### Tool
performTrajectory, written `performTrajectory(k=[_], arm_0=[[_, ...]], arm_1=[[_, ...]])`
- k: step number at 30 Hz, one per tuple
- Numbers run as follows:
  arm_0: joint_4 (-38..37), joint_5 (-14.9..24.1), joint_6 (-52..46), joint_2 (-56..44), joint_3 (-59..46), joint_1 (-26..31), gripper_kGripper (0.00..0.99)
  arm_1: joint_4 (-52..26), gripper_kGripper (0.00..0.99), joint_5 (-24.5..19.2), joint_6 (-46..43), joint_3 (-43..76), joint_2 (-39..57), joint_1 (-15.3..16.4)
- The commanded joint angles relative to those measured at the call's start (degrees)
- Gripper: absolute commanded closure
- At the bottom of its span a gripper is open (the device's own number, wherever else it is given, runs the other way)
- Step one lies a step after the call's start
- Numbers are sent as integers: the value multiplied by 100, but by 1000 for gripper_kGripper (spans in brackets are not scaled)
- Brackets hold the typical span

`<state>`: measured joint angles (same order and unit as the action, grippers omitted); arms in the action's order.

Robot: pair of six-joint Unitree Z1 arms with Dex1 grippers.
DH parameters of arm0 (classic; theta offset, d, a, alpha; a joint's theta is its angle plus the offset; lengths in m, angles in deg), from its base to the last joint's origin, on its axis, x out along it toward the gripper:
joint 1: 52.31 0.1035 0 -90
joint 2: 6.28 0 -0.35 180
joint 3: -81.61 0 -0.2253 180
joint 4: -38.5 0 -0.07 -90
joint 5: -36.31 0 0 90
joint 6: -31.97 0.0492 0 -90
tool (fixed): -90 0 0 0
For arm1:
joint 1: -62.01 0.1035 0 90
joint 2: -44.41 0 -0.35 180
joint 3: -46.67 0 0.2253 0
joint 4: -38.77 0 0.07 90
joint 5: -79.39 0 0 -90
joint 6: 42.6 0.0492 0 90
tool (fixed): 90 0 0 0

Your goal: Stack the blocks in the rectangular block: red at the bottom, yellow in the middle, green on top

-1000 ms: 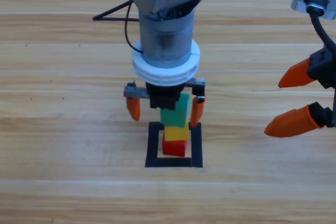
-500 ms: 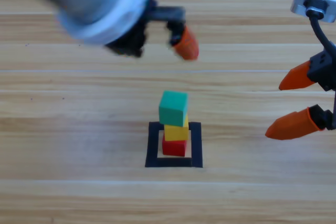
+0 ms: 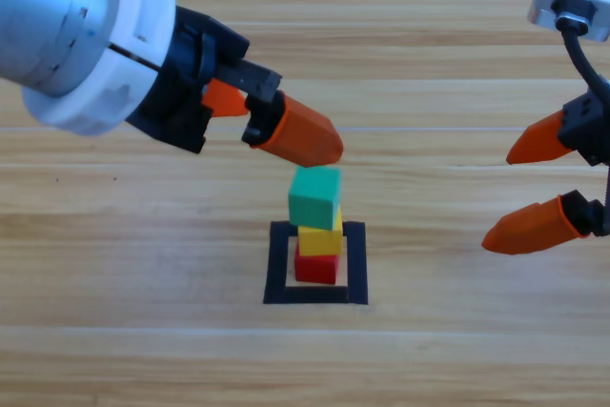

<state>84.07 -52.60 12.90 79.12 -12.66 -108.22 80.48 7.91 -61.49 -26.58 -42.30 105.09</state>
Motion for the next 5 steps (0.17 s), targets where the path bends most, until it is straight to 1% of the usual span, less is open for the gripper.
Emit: performTrajectory(k=[1, 5], arm_0=[[-33, 14, -9, -24, -156, -113, 0], [-33, 32, -80, -15, -156, -113, 0]], arm_1=[[-122, 4, 38, 18, 103, -117, -125], [-122, 4, 21, 18, 103, -117, -125]])
